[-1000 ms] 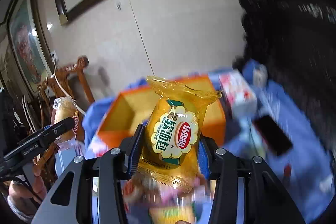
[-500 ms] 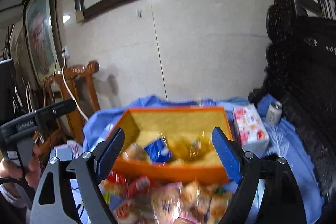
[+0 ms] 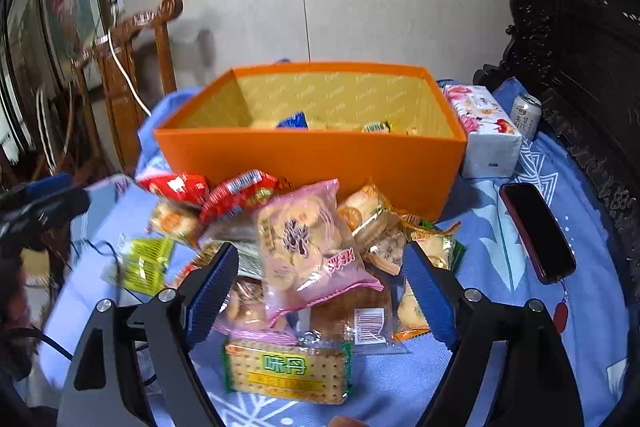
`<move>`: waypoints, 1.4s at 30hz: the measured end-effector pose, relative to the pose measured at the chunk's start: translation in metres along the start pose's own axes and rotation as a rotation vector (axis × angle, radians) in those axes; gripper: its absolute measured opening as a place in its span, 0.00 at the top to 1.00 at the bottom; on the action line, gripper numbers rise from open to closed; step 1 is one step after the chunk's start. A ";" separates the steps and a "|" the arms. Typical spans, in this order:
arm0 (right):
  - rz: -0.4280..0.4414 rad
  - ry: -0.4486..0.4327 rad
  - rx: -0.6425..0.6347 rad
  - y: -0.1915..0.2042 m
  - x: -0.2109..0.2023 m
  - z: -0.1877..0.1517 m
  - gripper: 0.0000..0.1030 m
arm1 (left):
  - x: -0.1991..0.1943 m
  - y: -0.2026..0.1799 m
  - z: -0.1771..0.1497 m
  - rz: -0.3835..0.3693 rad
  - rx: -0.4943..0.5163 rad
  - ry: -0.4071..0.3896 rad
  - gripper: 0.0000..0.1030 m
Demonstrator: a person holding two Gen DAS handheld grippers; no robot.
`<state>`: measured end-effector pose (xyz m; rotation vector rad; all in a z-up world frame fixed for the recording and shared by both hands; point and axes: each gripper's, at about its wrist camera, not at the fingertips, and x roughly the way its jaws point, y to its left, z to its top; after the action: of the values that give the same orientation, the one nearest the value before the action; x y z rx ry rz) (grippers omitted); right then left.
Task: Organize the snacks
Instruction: 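Grasp the pink cookie bag with the right tool while the left tool grasps the red bag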
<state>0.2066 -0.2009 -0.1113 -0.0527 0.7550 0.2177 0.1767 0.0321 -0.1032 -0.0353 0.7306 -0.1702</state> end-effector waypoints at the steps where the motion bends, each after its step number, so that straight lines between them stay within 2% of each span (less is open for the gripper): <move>1: -0.007 0.011 -0.013 0.001 0.006 0.000 0.20 | 0.002 -0.002 -0.004 0.007 0.013 0.013 0.04; 6: 0.000 0.058 -0.079 0.008 0.032 0.008 0.22 | 0.006 -0.007 -0.012 -0.002 0.043 0.033 0.04; 10: -0.032 0.100 -0.154 0.018 0.056 0.010 0.22 | 0.006 -0.008 -0.009 0.001 0.049 0.029 0.04; 15: -0.008 0.153 -0.137 0.019 0.075 0.008 0.22 | 0.011 -0.003 -0.007 0.005 0.034 0.046 0.04; 18: -0.016 0.152 -0.133 0.019 0.075 0.006 0.36 | 0.014 -0.002 -0.007 0.002 0.027 0.053 0.04; 20: -0.023 0.156 -0.137 0.018 0.074 0.005 0.49 | 0.015 -0.002 -0.008 0.004 0.033 0.052 0.04; 22: -0.020 0.153 -0.115 0.015 0.069 0.004 0.54 | 0.017 -0.003 -0.010 0.004 0.039 0.056 0.04; 30: 0.023 0.120 0.062 -0.004 0.033 -0.006 0.57 | 0.033 -0.008 -0.013 0.001 0.067 0.067 0.04; 33: 0.028 0.109 0.088 -0.005 0.022 -0.010 0.57 | 0.047 -0.004 -0.002 0.041 0.113 0.034 0.04; 36: 0.059 0.119 0.106 -0.004 0.018 -0.013 0.57 | 0.061 0.005 0.009 0.050 0.166 -0.008 0.04; 42: 0.072 0.131 0.097 0.002 0.019 -0.011 0.57 | 0.091 0.021 0.017 -0.056 0.327 -0.023 0.04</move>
<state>0.2117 -0.1969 -0.1324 0.0530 0.8974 0.2472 0.2573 0.0367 -0.1522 0.2534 0.6720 -0.3407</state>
